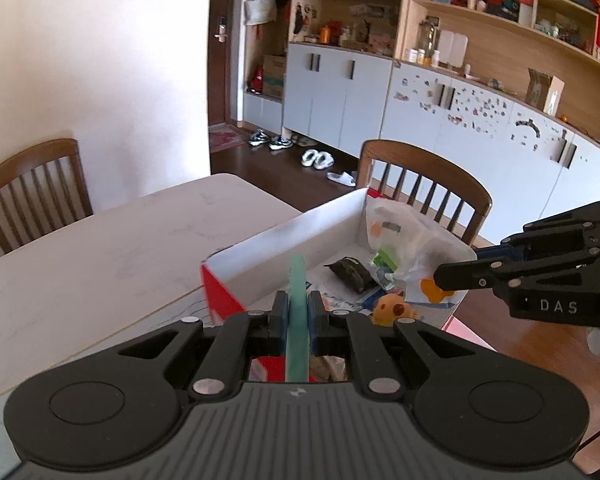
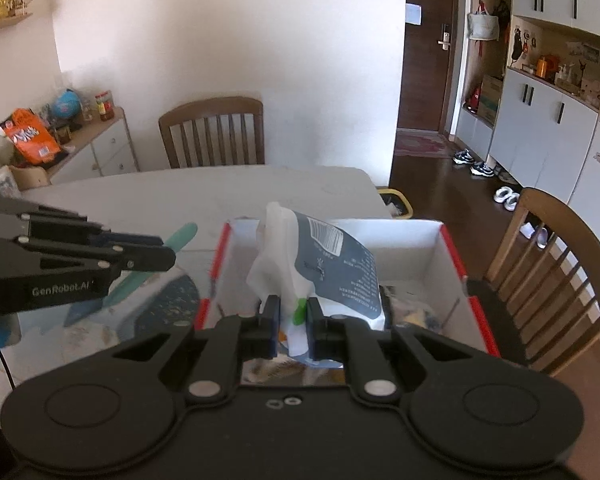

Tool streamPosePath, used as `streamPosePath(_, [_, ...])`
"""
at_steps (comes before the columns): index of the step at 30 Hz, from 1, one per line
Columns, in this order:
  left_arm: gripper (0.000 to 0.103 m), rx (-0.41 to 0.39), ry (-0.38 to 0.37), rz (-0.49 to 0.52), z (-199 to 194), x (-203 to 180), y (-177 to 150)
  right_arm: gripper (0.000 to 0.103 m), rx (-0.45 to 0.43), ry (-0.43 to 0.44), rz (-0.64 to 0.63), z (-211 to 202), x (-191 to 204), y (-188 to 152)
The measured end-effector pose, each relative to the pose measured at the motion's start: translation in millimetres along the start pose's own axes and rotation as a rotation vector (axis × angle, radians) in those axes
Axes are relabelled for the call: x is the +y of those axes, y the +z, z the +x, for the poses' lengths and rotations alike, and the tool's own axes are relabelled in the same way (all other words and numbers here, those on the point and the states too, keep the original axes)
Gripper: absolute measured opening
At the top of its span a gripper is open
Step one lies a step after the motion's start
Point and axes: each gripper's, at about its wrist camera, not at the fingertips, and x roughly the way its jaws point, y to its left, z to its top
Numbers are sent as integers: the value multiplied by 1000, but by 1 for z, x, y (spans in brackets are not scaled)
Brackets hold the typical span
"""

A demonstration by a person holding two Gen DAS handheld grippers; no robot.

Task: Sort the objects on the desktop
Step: 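Carry the green stick and wet-wipes pack over the red box, then open both tools to drop the stick and wipes pack into the box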

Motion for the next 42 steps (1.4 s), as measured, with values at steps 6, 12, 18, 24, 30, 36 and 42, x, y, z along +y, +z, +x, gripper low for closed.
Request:
streamPosePath(6, [9, 40, -2, 21, 32, -10, 9, 12, 38, -22, -22, 11, -16, -2])
streamPosePath(12, [9, 90, -6, 37, 65, -16, 16, 12, 75, -44, -58, 25, -29, -5])
streamPosePath(18, [9, 151, -6, 68, 97, -20, 20, 12, 112, -57, -110, 39, -42, -9])
streamPosePath(24, [9, 204, 2, 89, 128, -21, 24, 13, 151, -54, -123, 52, -56, -12])
streamPosePath(30, [9, 272, 2, 100, 158, -22, 25, 13, 154, -49, -121, 64, -65, -10])
streamPosePath(36, [9, 330, 11, 131, 179, -23, 17, 13, 136, -10, -111, 75, -66, 3])
streamPosePath(42, [9, 363, 9, 141, 189, -24, 12, 13, 174, 16, -131, 97, -56, 3])
